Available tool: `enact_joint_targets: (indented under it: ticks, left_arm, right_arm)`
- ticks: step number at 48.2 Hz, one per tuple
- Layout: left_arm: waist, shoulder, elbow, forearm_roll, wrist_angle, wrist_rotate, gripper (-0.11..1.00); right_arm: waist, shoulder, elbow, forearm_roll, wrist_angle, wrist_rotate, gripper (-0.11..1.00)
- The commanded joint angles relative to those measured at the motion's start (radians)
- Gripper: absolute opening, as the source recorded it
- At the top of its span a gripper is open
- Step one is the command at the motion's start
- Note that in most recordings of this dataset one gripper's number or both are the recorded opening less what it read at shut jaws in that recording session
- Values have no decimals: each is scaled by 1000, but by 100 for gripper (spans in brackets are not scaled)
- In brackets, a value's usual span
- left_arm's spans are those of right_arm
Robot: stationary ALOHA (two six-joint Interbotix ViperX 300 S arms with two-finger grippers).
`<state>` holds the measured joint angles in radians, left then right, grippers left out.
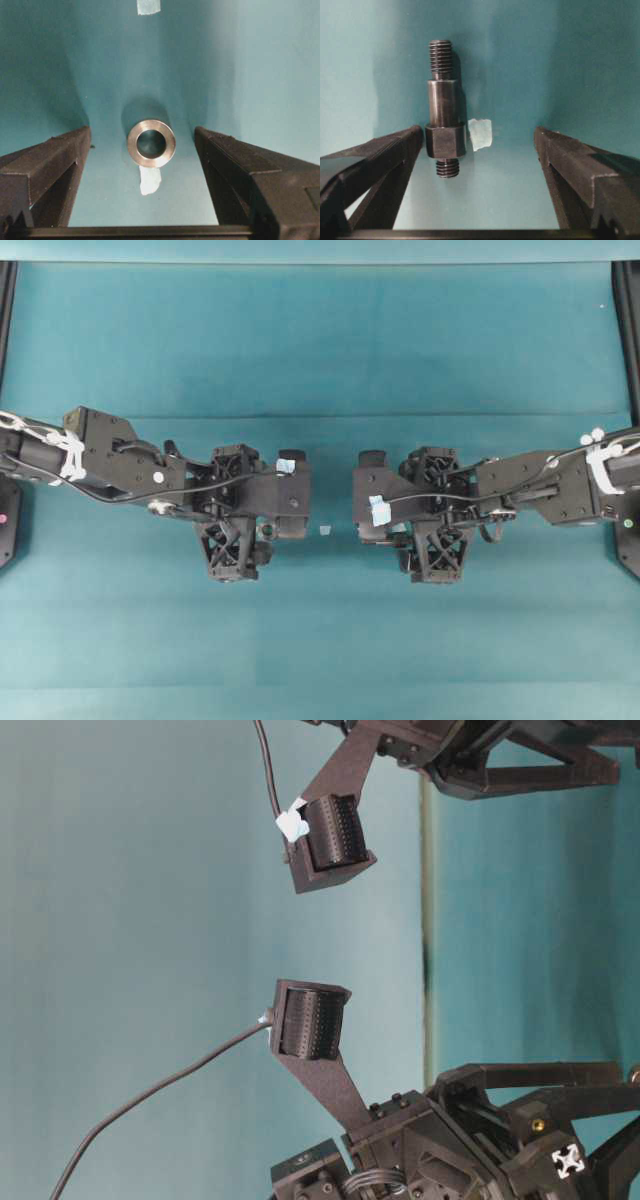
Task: Insert the washer onto the shaft with both hands.
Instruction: 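Open both grippers and lower them around the washer and shaft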
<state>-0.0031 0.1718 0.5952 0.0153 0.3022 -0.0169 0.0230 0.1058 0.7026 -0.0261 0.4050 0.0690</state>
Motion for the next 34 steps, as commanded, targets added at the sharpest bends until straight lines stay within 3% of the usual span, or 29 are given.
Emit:
enact_joint_targets:
  ticks: [1, 34]
  left_arm:
    - [-6, -6, -11, 2, -5, -2, 89]
    - [-18, -6, -11, 2, -5, -3, 88]
  right_arm:
    - [15, 5, -6, 6, -5, -6, 87]
    - [44, 9, -15, 21, -2, 0, 86]
